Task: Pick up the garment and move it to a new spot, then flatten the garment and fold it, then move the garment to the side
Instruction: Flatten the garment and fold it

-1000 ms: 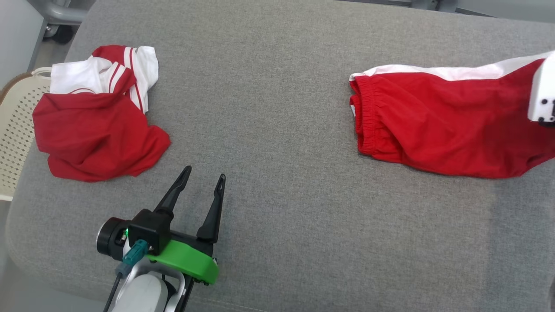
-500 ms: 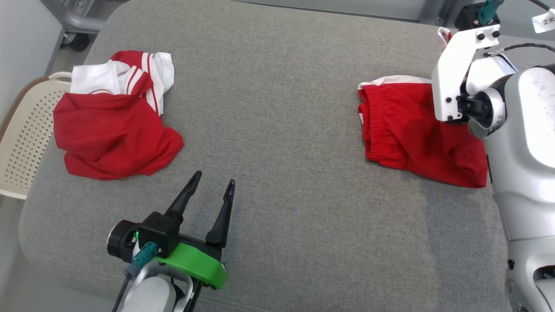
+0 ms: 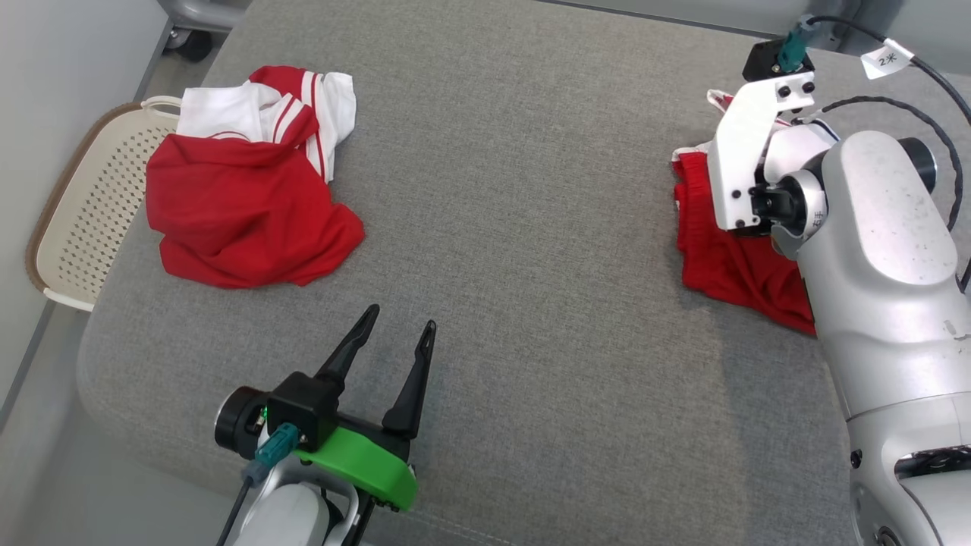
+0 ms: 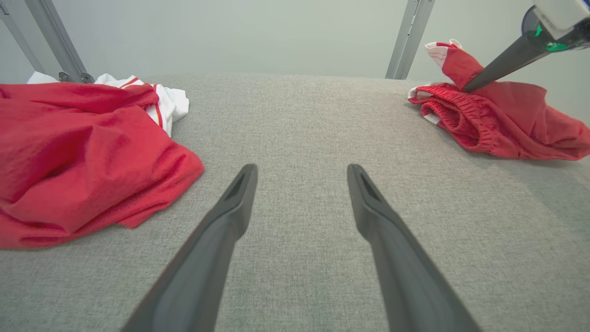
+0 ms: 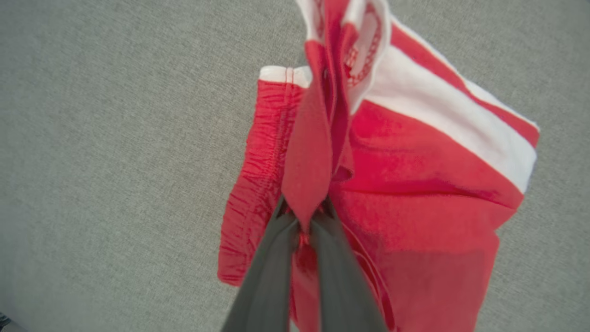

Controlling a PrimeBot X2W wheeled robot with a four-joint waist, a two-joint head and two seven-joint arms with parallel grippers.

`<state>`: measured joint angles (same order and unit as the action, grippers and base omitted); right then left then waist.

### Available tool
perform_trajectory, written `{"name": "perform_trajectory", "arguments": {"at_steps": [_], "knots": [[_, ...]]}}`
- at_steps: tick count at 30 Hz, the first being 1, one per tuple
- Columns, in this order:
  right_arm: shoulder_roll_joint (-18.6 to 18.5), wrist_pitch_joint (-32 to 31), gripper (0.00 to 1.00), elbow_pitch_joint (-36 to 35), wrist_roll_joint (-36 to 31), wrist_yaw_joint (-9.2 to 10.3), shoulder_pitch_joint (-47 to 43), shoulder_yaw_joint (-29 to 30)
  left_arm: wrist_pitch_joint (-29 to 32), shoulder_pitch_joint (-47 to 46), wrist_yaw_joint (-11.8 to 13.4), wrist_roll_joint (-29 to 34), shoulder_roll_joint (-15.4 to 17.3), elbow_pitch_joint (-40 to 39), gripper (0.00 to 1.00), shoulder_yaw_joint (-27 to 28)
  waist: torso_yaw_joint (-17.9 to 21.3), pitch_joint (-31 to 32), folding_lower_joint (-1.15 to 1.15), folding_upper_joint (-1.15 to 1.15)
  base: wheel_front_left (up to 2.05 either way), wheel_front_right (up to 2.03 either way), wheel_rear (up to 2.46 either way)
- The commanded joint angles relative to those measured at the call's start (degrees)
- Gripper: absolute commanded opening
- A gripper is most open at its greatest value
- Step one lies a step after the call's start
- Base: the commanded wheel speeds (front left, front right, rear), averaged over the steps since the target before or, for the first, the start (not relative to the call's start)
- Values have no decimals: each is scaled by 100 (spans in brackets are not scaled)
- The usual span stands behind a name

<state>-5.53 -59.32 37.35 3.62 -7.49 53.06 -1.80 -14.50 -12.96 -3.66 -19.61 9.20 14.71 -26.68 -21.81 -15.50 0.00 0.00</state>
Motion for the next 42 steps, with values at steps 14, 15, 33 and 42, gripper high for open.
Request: {"name": "perform_trajectory", "arguments": {"at_steps": [14,15,33,42], "knots": [[-344,949,100,-299,583,1,-49,-189,-68,-69,9,-33,63,47,100,101,407,203,0,0,0,0,0],[-425,1059,100,-345,596,1,-115,-188,-69,-70,13,-31,73,41,100,104,452,222,0,0,0,0,0],[-1054,2764,0,-767,889,1,-1512,-282,-24,-83,121,-54,215,-93,100,75,816,319,0,0,0,0,0],[-824,3263,0,-375,760,1,-1418,-656,-37,-181,107,-48,192,-153,100,11,715,141,0,0,0,0,0]]}}
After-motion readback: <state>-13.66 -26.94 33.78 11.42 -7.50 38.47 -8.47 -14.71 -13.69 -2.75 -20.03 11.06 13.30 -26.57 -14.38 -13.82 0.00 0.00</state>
